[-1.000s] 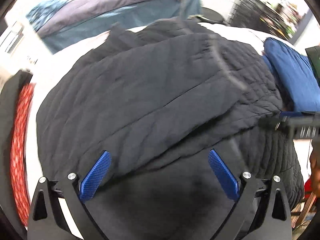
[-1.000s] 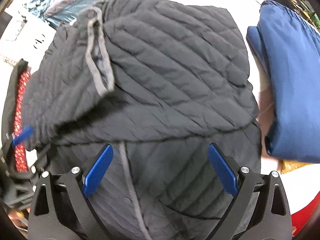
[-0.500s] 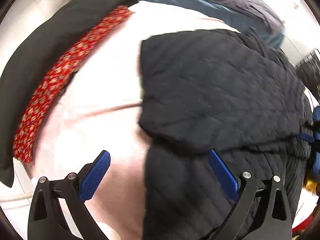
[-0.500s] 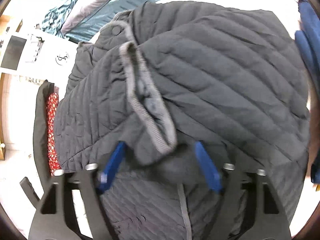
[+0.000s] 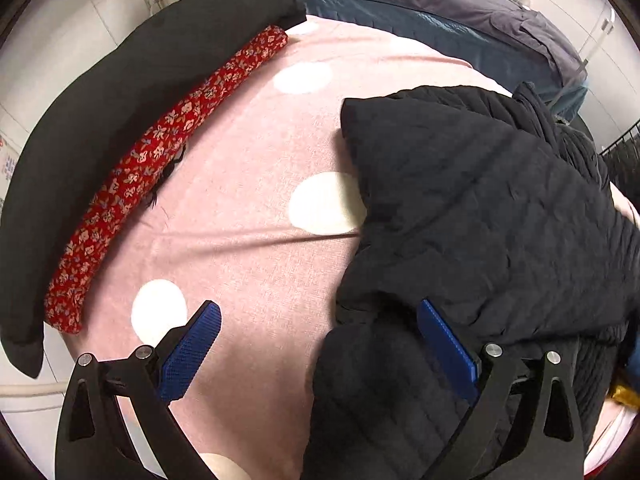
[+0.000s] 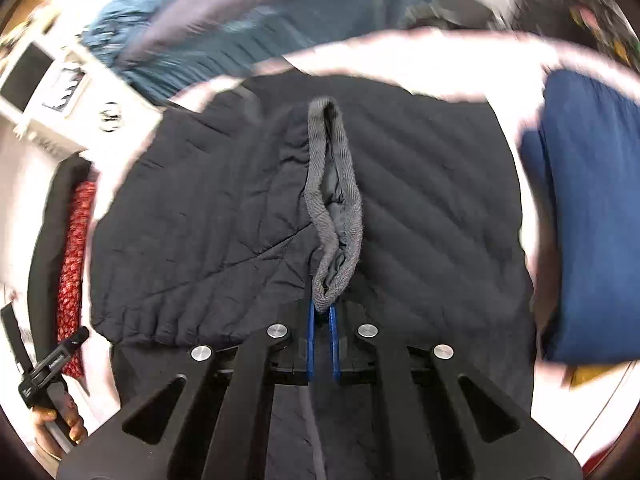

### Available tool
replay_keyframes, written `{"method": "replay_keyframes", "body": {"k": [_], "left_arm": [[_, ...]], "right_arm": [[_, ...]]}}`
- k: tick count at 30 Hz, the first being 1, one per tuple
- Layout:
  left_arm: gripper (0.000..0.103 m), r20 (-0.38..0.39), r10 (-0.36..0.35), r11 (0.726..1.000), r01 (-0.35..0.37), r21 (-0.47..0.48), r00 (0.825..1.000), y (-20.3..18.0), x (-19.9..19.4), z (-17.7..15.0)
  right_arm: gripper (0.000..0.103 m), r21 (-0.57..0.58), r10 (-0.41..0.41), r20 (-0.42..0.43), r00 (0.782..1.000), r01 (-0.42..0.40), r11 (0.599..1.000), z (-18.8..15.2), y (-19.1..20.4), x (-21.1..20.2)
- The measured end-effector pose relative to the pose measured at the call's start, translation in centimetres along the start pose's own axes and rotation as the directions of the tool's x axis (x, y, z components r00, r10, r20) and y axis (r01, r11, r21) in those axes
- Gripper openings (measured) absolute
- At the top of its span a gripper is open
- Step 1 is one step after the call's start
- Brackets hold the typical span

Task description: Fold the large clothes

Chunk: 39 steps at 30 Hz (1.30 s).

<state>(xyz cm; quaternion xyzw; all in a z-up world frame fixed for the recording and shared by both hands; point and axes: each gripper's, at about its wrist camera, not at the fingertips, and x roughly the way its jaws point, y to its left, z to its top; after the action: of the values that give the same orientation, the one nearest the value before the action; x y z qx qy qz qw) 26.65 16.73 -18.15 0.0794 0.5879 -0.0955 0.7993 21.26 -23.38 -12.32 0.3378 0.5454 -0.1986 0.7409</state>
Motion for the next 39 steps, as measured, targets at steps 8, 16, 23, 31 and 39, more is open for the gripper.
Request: {"method": "replay_keyframes", "body": {"k": [8, 16, 23, 31, 39], "left_arm": [[0.097, 0.072, -0.058, 0.996, 0.054, 0.064, 0.996, -4.1, -2.1, 1.3], [0.097, 0.058, -0.082, 0.953, 0.061, 0.296, 0.995, -12.6, -0.1, 1.8], [0.098, -0.037, 0.025, 0.922, -0.009, 0.386, 0.999, -16.4, 6.0, 2.2], [0.099, -0.114, -0.006, 0.946, 0.042, 0.320, 0.993, -16.5, 9.1, 3.2], [0.099, -0.149, 0.001, 0.959, 0.041, 0.281, 0.989, -16.5, 10.4, 4.1]], "right_arm": [[0.062, 0.119, -0.172, -0.038, 0.984, 0.175, 0.977, -0.5, -2.8, 0.8], [0.079, -0.245, -0.212, 0.129, 0.969, 0.239, 0.940, 0.1, 5.4, -0.7], [0.094, -0.226, -0.277, -0.033, 0.960, 0.263, 0.938, 0.3, 5.0, 7.3], [0.099, -0.093, -0.147, -0.176, 0.973, 0.132, 0.987, 2.7, 2.7, 11.8], [0.099, -0.065, -0.188, -0.194, 0.963, 0.178, 0.982, 5.0, 4.3, 13.8]]}}
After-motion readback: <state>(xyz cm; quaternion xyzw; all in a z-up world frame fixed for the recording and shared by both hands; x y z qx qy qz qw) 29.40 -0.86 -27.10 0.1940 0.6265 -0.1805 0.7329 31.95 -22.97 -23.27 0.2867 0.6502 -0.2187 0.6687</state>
